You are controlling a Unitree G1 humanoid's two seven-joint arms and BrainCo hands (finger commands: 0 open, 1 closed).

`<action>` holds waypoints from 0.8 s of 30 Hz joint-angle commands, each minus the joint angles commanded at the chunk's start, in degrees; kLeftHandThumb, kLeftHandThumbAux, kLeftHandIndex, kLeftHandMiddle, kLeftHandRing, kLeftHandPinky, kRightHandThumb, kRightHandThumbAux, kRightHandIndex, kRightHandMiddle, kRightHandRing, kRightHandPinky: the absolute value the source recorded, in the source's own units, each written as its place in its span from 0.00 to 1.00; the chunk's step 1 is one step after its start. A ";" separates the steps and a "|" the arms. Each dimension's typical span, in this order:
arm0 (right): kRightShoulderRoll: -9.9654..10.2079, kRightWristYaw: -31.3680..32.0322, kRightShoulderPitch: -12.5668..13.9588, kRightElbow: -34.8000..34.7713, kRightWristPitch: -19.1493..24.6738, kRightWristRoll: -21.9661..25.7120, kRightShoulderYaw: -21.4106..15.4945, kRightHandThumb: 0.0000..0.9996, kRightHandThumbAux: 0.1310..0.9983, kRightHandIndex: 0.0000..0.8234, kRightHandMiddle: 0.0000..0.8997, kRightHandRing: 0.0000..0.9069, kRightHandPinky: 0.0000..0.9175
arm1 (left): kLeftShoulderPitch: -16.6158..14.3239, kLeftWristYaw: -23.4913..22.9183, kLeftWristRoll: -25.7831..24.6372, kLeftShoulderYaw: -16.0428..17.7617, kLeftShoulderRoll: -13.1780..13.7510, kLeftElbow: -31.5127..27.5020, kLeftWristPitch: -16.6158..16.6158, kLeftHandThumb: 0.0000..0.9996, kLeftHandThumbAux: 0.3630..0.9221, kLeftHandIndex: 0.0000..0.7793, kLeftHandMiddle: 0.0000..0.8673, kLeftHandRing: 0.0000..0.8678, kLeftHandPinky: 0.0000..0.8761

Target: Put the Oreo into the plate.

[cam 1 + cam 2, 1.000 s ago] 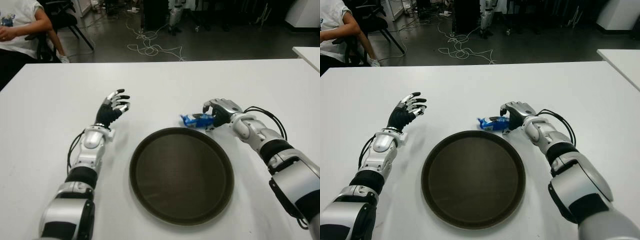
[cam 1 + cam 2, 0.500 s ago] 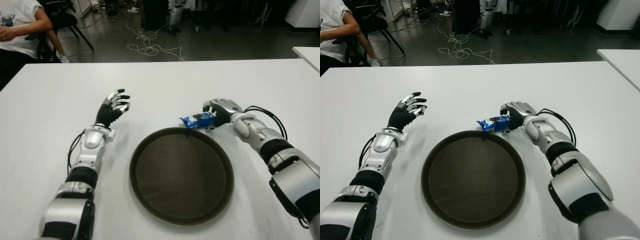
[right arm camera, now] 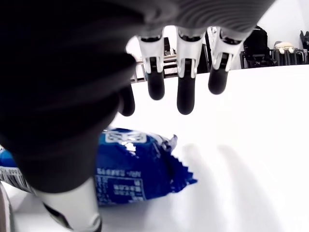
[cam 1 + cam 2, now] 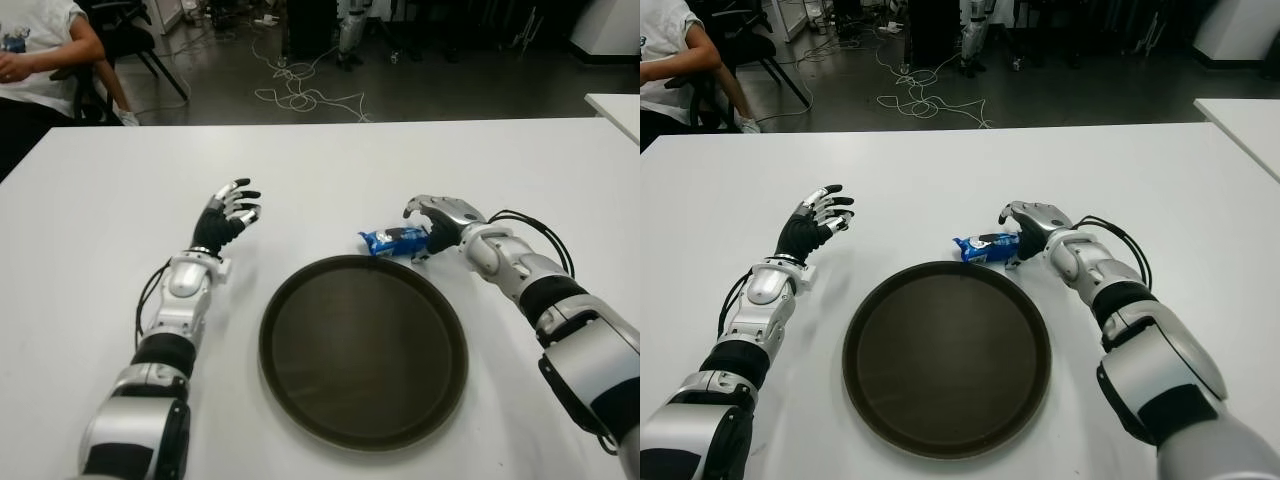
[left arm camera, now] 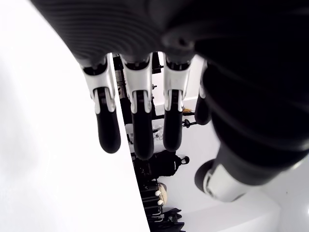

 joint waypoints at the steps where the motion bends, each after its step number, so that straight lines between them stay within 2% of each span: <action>1: -0.01 0.05 0.02 -0.02 -0.02 0.05 -0.05 0.00 0.85 0.37 0.27 0.27 0.29 | 0.00 -0.03 -0.03 0.01 -0.01 -0.02 0.08 0.38 0.73 0.22 0.32 0.33 0.37; 6: -0.03 0.06 0.11 0.23 -0.32 0.09 -0.19 0.00 0.88 0.41 0.29 0.29 0.32 | 0.07 0.23 0.19 -0.15 -0.03 -0.24 0.21 0.36 0.73 0.22 0.32 0.33 0.37; 10: 0.01 0.09 0.10 0.34 -0.51 0.02 -0.16 0.00 0.87 0.40 0.29 0.29 0.33 | 0.18 0.31 0.33 -0.29 0.03 -0.45 0.28 0.36 0.74 0.22 0.32 0.33 0.35; 14: 0.00 -0.08 0.15 0.40 -0.79 -0.07 -0.09 0.00 0.88 0.43 0.35 0.38 0.41 | 0.16 0.25 0.22 -0.34 0.05 -0.40 0.12 0.36 0.73 0.22 0.31 0.32 0.35; 17: 0.00 -0.11 0.14 0.44 -0.91 -0.12 -0.04 0.00 0.88 0.44 0.36 0.40 0.42 | 0.13 0.22 0.17 -0.34 0.05 -0.32 0.00 0.37 0.73 0.23 0.32 0.33 0.35; 20: -0.13 0.04 0.16 0.37 -1.66 -0.09 -0.01 0.00 0.88 0.42 0.34 0.36 0.37 | 0.07 -0.09 -0.07 -0.22 0.02 -0.11 -0.15 0.38 0.73 0.23 0.32 0.33 0.35; 24: -0.14 0.00 0.21 0.36 -2.08 0.03 -0.14 0.00 0.89 0.43 0.33 0.34 0.36 | 0.06 -0.20 -0.28 -0.09 -0.04 -0.04 -0.19 0.39 0.74 0.22 0.33 0.33 0.35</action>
